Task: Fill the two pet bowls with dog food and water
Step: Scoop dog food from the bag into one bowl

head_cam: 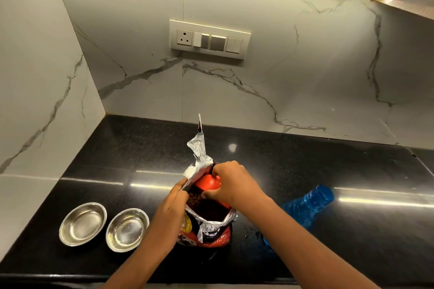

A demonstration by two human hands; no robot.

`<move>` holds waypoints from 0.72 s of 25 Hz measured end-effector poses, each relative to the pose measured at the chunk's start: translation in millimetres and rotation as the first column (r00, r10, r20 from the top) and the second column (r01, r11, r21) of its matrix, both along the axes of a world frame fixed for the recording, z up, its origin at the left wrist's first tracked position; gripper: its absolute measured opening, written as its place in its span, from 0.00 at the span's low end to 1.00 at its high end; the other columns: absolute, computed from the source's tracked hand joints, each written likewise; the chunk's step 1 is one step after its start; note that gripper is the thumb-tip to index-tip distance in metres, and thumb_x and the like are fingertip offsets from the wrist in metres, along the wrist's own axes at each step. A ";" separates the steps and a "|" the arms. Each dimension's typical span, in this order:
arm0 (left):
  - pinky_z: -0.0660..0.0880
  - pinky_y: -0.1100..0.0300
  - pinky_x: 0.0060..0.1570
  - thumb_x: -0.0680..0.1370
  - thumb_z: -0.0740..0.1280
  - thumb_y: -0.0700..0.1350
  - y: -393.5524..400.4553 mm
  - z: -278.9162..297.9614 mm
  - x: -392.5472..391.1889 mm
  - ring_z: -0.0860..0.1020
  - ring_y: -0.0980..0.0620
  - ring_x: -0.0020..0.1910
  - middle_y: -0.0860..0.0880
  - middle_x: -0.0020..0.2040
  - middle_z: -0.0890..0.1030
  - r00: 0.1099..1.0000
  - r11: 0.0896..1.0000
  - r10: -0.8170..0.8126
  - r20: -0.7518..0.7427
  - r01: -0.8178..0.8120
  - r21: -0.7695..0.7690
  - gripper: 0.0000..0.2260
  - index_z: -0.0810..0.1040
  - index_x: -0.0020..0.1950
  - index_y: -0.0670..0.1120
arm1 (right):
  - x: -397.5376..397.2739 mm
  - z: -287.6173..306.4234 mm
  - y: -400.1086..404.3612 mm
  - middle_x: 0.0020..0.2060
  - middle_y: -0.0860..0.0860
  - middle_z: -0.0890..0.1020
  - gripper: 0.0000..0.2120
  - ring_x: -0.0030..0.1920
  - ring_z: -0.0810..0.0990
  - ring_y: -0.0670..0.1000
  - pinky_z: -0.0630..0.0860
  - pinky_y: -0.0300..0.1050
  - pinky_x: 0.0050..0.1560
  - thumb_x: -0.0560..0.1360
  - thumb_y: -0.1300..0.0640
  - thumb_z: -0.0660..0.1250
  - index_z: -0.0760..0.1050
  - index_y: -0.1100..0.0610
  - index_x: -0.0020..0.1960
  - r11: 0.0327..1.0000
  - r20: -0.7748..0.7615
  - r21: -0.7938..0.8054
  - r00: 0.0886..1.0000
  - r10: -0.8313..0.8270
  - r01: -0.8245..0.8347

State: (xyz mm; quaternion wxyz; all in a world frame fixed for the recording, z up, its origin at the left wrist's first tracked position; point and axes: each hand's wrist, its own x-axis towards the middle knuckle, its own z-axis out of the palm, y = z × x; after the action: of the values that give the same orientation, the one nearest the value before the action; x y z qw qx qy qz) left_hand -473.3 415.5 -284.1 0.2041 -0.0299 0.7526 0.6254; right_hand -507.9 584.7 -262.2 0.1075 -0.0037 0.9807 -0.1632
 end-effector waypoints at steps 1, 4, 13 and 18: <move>0.72 0.58 0.52 0.81 0.55 0.46 2.3 1.7 0.9 0.79 0.60 0.50 0.55 0.47 0.84 1.000 1.000 0.023 0.005 -0.023 -0.003 0.14 0.79 0.53 0.61 | -0.8 -2.1 -1.5 0.50 0.52 0.84 0.19 0.51 0.82 0.53 0.74 0.42 0.46 0.70 0.46 0.77 0.81 0.56 0.54 1.000 -0.008 0.004 1.000 0.003 -0.003; 0.72 0.54 0.57 0.82 0.55 0.45 5.6 -0.8 -0.6 0.80 0.57 0.51 0.53 0.47 0.85 0.998 0.999 0.055 0.028 -0.055 0.002 0.15 0.80 0.54 0.57 | -3.9 -7.3 -3.9 0.40 0.53 0.82 0.13 0.45 0.81 0.54 0.76 0.44 0.43 0.70 0.48 0.76 0.78 0.56 0.42 1.000 0.012 -0.019 1.000 -0.022 0.022; 0.70 0.67 0.52 0.78 0.57 0.47 7.2 2.6 3.9 0.77 0.61 0.53 0.59 0.51 0.81 0.998 0.997 0.057 0.021 -0.058 0.041 0.15 0.75 0.63 0.53 | -5.0 -22.4 6.6 0.31 0.53 0.82 0.22 0.30 0.81 0.51 0.83 0.48 0.34 0.69 0.45 0.77 0.77 0.63 0.33 0.915 0.239 -0.280 0.945 -0.226 0.289; 0.71 0.50 0.64 0.73 0.56 0.58 1.7 -6.0 -0.7 0.77 0.56 0.58 0.56 0.56 0.81 0.999 0.999 0.035 0.018 -0.035 -0.042 0.24 0.71 0.69 0.60 | -3.5 -17.0 31.7 0.42 0.62 0.87 0.21 0.41 0.88 0.60 0.86 0.57 0.46 0.69 0.48 0.79 0.84 0.66 0.49 0.707 0.454 -0.525 0.859 -0.237 0.473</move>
State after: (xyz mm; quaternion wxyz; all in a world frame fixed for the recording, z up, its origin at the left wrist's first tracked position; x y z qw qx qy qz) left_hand -474.0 417.2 -290.1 0.1996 -0.0533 0.7629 0.6127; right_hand -511.4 616.4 -279.2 0.2403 0.1829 0.8168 -0.4917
